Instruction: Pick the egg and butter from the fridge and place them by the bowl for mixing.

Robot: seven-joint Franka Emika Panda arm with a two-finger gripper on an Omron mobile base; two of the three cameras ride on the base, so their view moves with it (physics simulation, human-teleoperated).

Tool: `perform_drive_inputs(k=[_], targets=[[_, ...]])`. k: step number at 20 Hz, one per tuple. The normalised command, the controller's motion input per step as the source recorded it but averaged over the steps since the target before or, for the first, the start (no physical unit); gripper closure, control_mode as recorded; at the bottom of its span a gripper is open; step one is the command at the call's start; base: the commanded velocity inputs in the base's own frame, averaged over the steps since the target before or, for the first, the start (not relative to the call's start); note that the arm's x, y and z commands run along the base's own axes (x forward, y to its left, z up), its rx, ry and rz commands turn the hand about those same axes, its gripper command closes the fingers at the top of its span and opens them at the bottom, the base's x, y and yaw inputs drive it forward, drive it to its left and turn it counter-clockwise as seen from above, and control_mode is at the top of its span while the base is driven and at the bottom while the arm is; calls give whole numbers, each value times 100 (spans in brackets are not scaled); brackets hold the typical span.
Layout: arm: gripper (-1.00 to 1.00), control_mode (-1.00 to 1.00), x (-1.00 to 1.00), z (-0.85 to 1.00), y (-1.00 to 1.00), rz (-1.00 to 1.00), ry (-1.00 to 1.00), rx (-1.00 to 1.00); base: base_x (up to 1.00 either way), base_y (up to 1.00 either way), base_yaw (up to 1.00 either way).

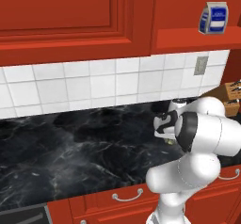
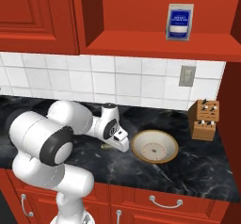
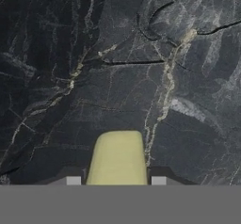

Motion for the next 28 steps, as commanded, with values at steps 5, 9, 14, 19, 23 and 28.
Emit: perform_drive_inputs(k=[5, 9, 14, 19, 23, 28], targets=[[100, -100, 7, -20, -19, 0, -1, 0, 0, 0, 0], [-100, -100, 10, -16, -22, 0, -2, 0, 0, 0, 0], [-100, -100, 2, -5, -14, 0, -1, 0, 0, 0, 0], [-100, -100, 0, 0, 0, 0, 0, 0, 0, 0, 0], [-100, -100, -3, 21, 0, 0, -2, 0, 0, 0, 0], [-100, -100, -55, 53, 0, 2, -11, 0, 0, 0, 0]])
